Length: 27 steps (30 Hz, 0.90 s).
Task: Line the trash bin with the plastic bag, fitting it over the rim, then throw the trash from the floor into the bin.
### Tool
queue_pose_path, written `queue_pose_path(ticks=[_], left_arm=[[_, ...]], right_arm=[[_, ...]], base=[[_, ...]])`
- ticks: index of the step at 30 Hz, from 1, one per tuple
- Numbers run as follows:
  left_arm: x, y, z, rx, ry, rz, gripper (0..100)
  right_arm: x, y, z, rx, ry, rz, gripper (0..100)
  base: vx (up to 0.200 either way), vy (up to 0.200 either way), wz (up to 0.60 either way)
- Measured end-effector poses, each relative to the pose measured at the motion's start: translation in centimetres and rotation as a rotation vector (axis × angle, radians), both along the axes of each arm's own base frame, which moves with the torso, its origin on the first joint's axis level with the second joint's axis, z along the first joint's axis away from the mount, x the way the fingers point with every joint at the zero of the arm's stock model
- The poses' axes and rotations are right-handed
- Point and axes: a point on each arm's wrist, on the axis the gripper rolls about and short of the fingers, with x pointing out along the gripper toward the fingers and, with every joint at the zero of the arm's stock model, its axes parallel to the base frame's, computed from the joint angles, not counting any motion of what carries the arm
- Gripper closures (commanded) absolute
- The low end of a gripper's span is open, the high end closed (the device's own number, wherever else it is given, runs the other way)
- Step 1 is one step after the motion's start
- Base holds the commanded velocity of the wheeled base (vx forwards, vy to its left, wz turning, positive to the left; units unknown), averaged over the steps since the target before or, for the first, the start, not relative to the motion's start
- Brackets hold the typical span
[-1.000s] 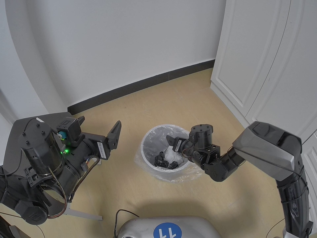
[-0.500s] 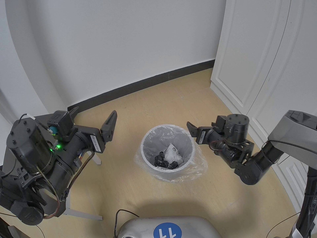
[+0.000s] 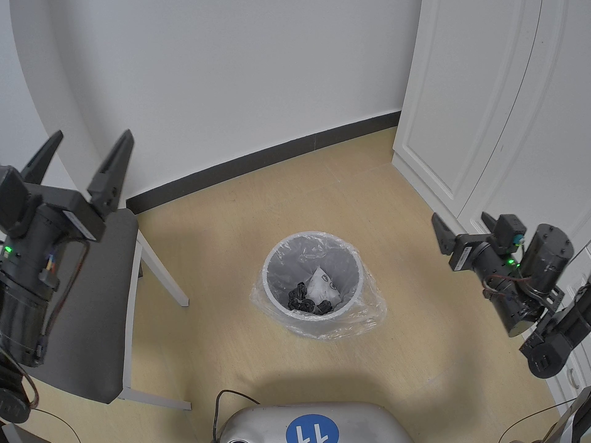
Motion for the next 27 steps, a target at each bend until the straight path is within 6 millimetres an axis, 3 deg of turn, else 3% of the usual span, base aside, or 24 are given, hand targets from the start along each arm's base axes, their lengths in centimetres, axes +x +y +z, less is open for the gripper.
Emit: queue_pose_path(ticks=[7,15,27], left_arm=[[-1.5,2.7,1.5,-0.01,-0.101,0.073,0],[-1.7,3.7,1.9,-0.009,-0.118,0.125,0],[-1.6,5.3,1.4,-0.005,-0.083,0.222,0]], right_arm=[[-3.1,-1.8,4.0,0.051,-0.138,-0.036,0],[-5.3,-4.0,7.3,0.074,-0.281,-0.067,0],[-6.4,-6.9,8.9,0.017,-0.367,-0.149,0]], base=[[0.0,0.0,0.0],[0.0,0.0,0.0],[0.0,0.0,0.0]])
